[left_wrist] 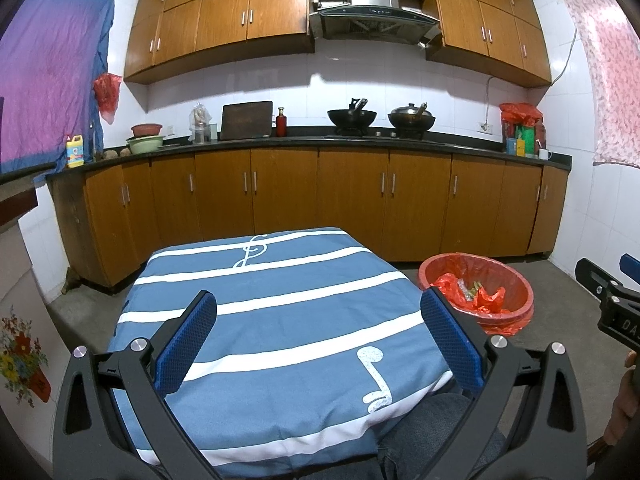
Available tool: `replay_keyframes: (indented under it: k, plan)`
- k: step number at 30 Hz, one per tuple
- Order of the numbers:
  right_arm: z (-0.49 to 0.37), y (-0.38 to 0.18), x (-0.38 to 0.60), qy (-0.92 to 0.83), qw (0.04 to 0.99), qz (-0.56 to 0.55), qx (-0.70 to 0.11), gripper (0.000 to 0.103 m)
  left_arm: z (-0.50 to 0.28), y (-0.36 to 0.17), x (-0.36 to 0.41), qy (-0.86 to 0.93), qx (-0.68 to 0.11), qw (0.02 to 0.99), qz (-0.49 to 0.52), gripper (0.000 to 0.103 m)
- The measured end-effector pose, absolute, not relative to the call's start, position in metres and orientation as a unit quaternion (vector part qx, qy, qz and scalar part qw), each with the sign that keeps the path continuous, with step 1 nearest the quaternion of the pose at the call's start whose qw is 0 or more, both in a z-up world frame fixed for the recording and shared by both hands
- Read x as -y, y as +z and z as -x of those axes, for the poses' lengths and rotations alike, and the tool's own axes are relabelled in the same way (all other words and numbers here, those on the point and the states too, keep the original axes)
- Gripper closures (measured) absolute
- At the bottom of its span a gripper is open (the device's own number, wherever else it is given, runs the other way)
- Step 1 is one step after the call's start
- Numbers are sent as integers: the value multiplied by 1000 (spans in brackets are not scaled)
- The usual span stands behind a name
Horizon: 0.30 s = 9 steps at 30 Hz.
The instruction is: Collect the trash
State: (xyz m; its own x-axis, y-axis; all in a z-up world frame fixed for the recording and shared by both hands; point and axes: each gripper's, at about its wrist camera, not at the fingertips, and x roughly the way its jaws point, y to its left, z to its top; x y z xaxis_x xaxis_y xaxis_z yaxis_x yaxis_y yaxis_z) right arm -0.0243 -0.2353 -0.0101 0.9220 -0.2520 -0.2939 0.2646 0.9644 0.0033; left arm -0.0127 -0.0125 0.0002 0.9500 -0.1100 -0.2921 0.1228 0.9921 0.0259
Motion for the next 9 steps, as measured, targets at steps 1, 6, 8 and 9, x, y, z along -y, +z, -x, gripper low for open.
replay_keyframes:
  k: [1, 6, 8, 9]
  plan:
    - [24, -10, 235, -132, 980, -22, -147, 4, 14, 0, 13, -59, -147, 987, -22, 2]
    - [26, -15, 234, -132, 980, -23, -148, 4, 14, -1, 14, -59, -146, 987, -20, 2]
    - [27, -15, 232, -132, 980, -24, -148, 4, 15, -1, 15, -58, -146, 987, -20, 2]
    - [26, -15, 233, -132, 980, -24, -148, 4, 16, -1, 16, -57, -146, 987, -20, 2]
